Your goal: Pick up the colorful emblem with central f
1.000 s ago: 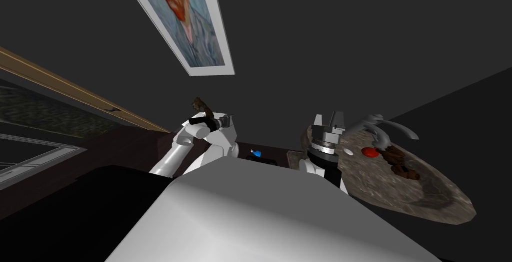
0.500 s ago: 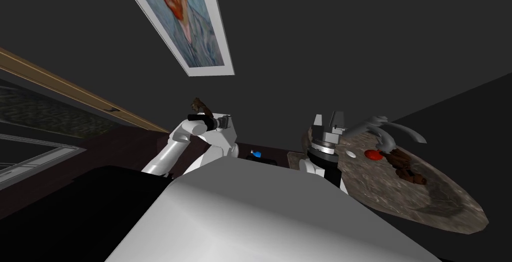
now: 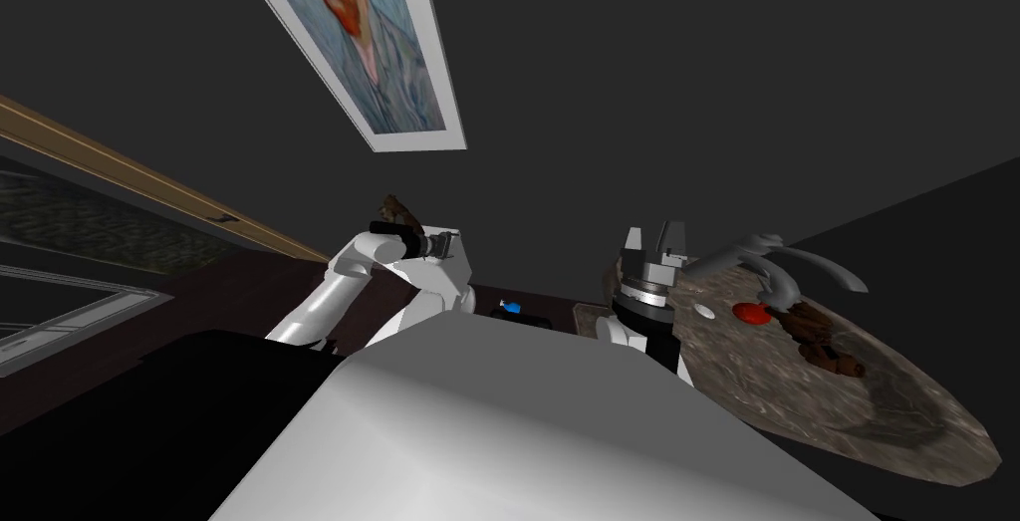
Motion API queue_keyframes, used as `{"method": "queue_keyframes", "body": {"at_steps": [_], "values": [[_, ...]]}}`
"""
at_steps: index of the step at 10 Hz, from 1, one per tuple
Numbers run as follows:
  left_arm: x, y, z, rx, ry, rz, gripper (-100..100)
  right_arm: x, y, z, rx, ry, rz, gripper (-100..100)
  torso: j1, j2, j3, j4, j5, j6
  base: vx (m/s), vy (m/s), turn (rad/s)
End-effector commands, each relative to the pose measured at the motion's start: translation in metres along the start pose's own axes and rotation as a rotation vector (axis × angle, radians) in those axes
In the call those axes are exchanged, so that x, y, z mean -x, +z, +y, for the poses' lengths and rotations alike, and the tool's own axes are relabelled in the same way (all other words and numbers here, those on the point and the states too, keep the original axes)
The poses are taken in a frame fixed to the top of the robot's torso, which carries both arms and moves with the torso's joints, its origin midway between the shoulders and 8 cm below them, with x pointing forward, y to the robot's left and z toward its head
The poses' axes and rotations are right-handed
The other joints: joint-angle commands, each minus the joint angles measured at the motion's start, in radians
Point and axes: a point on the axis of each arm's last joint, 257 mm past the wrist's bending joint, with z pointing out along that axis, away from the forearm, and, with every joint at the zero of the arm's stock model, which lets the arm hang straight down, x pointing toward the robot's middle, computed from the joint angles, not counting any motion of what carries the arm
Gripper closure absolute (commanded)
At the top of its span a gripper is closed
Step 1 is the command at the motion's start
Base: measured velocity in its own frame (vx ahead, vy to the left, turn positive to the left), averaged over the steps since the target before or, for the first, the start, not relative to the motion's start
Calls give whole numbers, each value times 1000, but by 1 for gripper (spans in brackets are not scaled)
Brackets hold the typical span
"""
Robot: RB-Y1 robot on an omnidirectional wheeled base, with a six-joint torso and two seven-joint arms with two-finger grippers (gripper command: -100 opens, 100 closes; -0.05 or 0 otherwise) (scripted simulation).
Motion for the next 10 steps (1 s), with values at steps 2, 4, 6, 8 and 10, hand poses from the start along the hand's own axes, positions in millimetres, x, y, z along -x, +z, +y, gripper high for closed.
{"method": "queue_keyframes", "body": {"at_steps": [2,4,6,8,10], "values": [[2,-3,12,62,-7,0,-100,0,0,0,0,0,0,0,0,0,0,0,0,0,31,12,5],[10,-10,20,123,-22,-2,-100,0,0,0,0,0,0,0,0,0,0,0,0,0,40,12,19],[19,-19,24,170,-37,-6,-100,0,0,0,0,0,0,0,0,1,0,0,0,0,28,3,11],[27,-29,31,225,-53,-12,-100,0,0,0,0,0,0,0,0,-1,-1,0,0,0,53,20,23],[26,-31,41,268,-53,-12,-100,0,0,0,0,0,0,0,0,-1,-1,0,0,0,29,5,6]]}}
